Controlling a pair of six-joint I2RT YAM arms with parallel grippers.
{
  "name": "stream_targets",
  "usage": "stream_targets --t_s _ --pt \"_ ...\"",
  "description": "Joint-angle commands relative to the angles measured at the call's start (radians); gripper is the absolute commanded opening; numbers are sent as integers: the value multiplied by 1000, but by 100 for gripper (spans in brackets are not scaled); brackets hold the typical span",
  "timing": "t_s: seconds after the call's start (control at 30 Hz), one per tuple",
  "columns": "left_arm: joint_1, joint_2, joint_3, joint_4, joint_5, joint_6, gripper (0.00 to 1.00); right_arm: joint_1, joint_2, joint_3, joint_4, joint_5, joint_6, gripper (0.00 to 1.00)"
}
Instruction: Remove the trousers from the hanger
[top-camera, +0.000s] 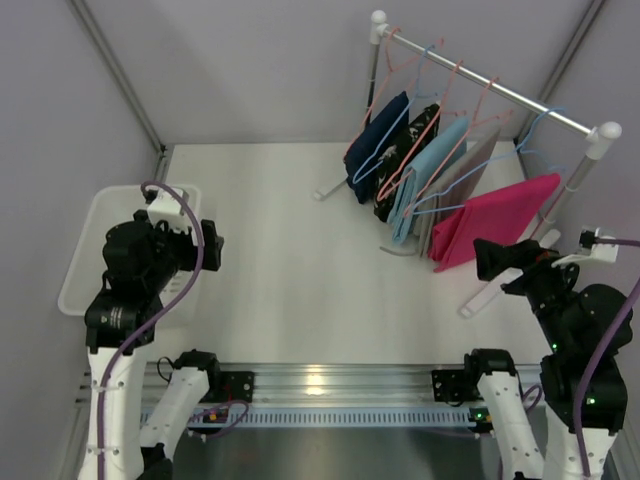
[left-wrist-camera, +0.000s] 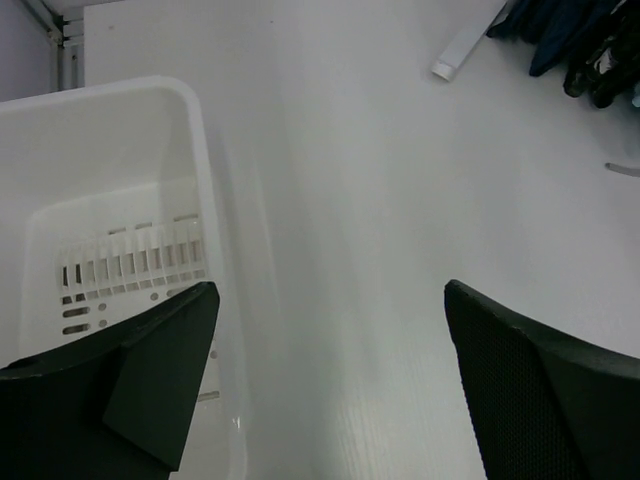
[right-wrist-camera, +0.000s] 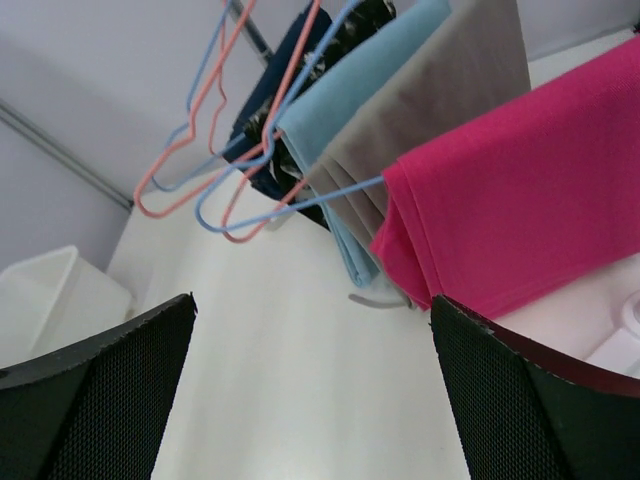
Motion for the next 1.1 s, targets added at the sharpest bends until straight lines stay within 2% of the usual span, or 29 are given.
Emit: stream_targets --t_s 0.0,0.1,0.17,0.2,0.23,0.4,0.57,0.77,1.07 --pt "6 32 23 89 93 -39 99 -36 66 84 88 -53 173 99" --pt "4 58 33 108 128 -44 99 -43 105 115 162 -82 257 96" --pt "4 72 40 118 138 -44 99 -43 122 101 212 -73 315 90" --pt "4 75 41 123 141 -73 99 -43 127 88 238 -58 338 85" --pt "4 79 43 128 142 -78 99 -43 130 50 295 -42 362 77" --pt "4 90 49 154 150 -75 99 -43 184 -75 475 -16 528 68" --pt "4 95 47 157 145 -66 99 -42 300 -77 587 -38 640 65" --pt "4 99 46 165 139 -72 99 -42 380 -72 640 19 734 63" --pt "4 113 53 174 139 -78 99 -40 495 -60 751 61 789 55"
